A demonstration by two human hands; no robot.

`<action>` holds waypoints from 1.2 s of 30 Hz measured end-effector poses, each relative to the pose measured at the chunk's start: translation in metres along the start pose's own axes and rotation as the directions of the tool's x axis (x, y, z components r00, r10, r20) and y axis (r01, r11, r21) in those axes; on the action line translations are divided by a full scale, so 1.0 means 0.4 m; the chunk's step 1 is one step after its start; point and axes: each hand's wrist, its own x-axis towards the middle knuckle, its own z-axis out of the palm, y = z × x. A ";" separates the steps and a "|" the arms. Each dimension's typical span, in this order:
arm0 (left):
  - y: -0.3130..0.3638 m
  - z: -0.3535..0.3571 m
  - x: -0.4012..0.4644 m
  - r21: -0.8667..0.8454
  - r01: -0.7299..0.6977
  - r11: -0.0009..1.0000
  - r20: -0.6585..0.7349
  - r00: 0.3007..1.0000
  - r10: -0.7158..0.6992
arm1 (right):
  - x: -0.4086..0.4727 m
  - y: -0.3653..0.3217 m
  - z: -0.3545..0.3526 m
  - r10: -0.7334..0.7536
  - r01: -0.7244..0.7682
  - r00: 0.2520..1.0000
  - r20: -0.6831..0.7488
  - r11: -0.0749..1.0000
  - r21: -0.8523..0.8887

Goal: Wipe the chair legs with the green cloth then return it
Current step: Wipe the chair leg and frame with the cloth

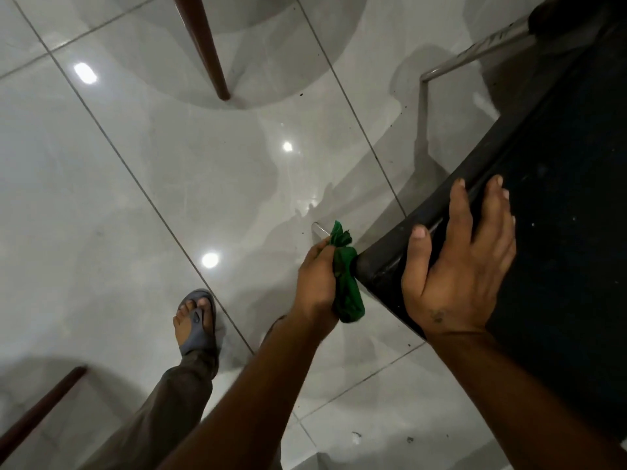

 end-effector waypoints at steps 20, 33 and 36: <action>0.128 0.026 0.017 0.565 -0.014 0.825 -0.051 0.997 0.052 | 0.010 -0.013 -0.008 0.026 -0.025 1.000 0.014 0.997 -0.079; 0.378 0.126 -0.128 0.552 -0.103 0.827 0.065 0.995 0.080 | 0.039 -0.044 -0.070 0.122 -0.113 0.951 0.284 0.992 -0.050; 0.418 0.202 -0.145 0.590 -0.158 0.792 0.146 0.985 0.088 | 0.137 -0.006 -0.115 0.056 -0.078 0.931 0.361 0.996 0.047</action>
